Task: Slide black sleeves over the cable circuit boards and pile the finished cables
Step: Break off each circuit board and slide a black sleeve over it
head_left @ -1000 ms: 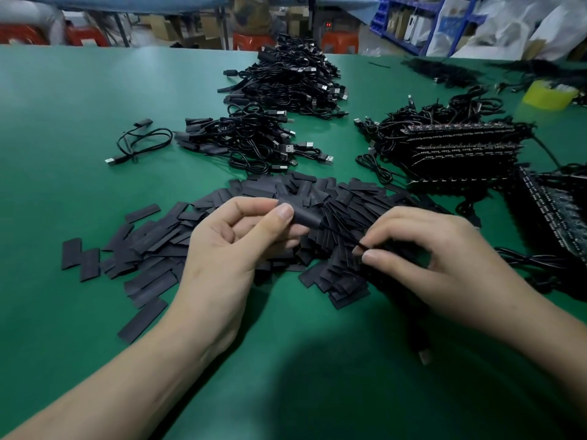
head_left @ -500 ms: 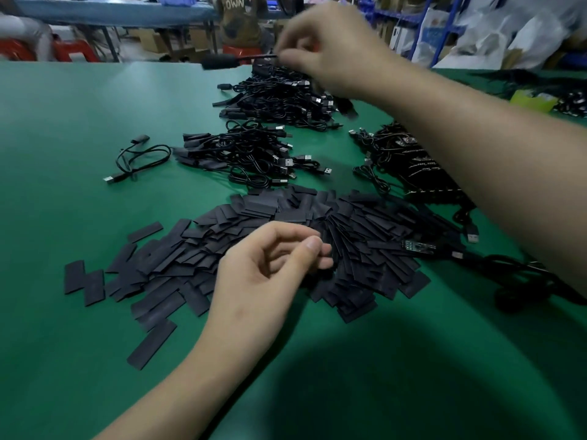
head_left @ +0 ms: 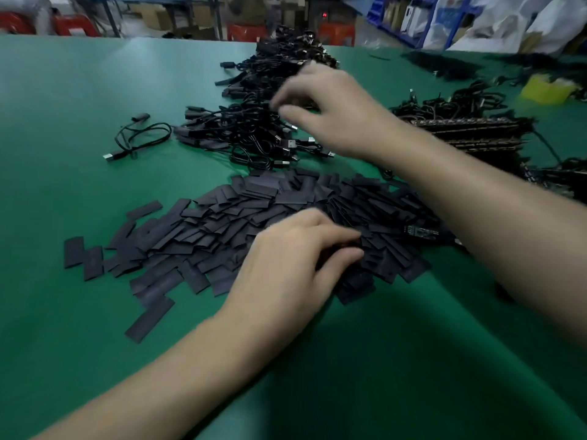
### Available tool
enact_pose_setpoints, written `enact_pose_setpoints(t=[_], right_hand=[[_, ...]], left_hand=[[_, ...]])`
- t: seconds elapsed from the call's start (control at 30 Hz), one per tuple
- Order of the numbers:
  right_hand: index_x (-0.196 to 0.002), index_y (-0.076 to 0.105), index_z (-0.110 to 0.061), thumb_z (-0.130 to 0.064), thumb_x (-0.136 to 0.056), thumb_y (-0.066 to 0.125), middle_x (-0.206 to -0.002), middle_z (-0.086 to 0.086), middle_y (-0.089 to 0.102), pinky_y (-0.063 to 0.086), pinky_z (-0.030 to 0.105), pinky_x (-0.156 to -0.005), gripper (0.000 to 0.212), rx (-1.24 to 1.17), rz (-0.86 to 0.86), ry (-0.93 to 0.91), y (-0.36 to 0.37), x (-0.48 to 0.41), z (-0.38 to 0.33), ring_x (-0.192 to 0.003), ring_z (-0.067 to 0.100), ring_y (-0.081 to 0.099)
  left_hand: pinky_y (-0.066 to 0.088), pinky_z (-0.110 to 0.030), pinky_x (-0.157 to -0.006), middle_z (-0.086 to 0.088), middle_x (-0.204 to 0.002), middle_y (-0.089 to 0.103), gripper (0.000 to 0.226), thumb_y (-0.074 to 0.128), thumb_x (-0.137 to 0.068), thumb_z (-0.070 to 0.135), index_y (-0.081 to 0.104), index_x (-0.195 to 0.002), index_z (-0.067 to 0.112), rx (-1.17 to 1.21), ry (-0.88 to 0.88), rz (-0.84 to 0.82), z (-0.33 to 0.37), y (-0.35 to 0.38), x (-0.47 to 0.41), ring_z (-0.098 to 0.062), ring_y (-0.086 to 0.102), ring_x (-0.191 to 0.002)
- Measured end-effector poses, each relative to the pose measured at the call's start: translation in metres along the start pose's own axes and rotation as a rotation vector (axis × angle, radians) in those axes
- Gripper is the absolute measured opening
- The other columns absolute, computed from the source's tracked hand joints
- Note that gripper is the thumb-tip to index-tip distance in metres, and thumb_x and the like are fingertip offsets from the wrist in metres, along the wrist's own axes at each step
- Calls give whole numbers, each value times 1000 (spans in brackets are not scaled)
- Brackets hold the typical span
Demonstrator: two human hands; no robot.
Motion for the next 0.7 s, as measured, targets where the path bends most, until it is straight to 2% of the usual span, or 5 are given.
enact_pose_setpoints(t=[0.1, 0.3, 0.43, 0.57, 0.7], right_hand=[[-109, 74, -24, -27, -101, 59, -107, -2, 61, 40, 23, -87, 18, -45, 95, 108, -13, 66, 25, -99, 11, 58], [-101, 76, -20, -19, -99, 61, -101, -1, 64, 42, 25, -87, 15, -108, 228, 268, -16, 146, 54, -98, 12, 59], [-99, 75, -21, -16, -99, 61, -99, -3, 65, 39, 14, -83, 14, -153, 305, 259, -19, 157, 56, -95, 7, 58], [-99, 74, -22, -19, -99, 61, -95, -10, 62, 37, 6, -75, 14, -184, 312, 264, -19, 161, 57, -89, 1, 56], [-99, 75, -23, -18, -99, 62, -94, -17, 62, 36, 3, -73, 14, -230, 315, 295, -18, 168, 64, -90, -7, 56]], left_hand=[[52, -38, -87, 6, -99, 69, 31, 70, -92, 44, 74, -119, 30, -134, 54, -75, 15, 10, -29, -19, 65, -98], [43, -32, -77, 10, -79, 57, 19, 74, -87, 46, 78, -100, 33, -259, 7, -172, 16, 38, -50, -19, 63, -92], [50, -34, -86, 8, -88, 73, 12, 76, -86, 41, 78, -91, 31, -227, -63, -167, 11, 40, -50, -17, 66, -91], [49, -16, -76, 13, -79, 76, 7, 82, -81, 39, 81, -81, 32, -15, -200, -120, -2, 18, -54, 0, 66, -79], [47, -10, -57, 7, -72, 75, 15, 81, -79, 35, 82, -85, 20, 553, -438, -16, -44, -20, -61, 4, 61, -59]])
Point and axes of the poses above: each hand's wrist, its own x-axis away from the middle knuckle, its own y-axis out of the palm, z = x × y, the point moved 8 cm from there along -x, towards the middle knuckle
